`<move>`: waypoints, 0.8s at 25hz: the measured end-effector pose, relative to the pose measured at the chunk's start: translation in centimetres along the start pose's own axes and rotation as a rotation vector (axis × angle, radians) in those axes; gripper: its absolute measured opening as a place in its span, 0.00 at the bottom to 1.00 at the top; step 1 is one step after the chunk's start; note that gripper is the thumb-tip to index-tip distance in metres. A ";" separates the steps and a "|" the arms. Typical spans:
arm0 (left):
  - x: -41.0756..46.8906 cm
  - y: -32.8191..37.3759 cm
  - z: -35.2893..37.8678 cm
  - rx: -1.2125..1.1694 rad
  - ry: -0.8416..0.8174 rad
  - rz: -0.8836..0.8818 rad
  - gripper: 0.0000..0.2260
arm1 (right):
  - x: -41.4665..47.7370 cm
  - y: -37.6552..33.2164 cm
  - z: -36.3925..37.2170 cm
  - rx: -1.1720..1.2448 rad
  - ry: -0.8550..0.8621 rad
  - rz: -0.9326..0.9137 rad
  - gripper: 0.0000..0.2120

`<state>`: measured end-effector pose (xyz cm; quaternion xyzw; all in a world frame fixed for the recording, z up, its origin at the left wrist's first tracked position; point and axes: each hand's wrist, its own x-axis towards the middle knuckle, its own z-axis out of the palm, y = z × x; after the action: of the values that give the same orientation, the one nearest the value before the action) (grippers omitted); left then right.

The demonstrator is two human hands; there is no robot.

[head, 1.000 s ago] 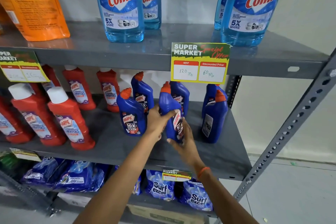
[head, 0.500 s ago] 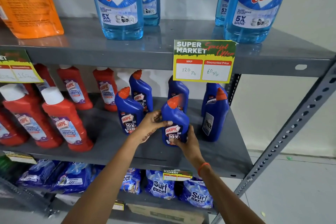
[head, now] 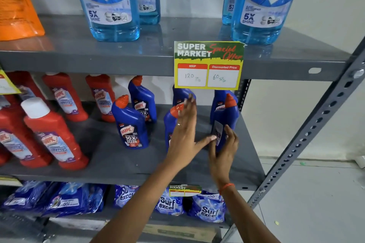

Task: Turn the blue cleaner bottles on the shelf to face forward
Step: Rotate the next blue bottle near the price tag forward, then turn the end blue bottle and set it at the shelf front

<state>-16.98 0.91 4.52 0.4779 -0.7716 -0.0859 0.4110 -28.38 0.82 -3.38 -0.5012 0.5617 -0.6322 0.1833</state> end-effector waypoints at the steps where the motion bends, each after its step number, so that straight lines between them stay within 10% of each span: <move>1: 0.2 0.4 1.0 0.014 0.001 0.033 0.43 | 0.5 0.2 -0.6 -0.026 0.025 0.021 0.26; 10: 4.9 -0.7 7.7 -0.381 -0.317 -0.316 0.33 | 3.9 3.4 -1.9 -0.047 -0.153 0.348 0.16; 20: 6.7 -1.7 7.4 -0.683 -0.410 -0.321 0.23 | 3.9 3.5 -4.0 0.183 -0.233 0.369 0.15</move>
<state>-22.56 -7.33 2.56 0.4012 -0.6805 -0.4926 0.3651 -34.58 -1.18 -4.29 -0.4410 0.5591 -0.5741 0.4041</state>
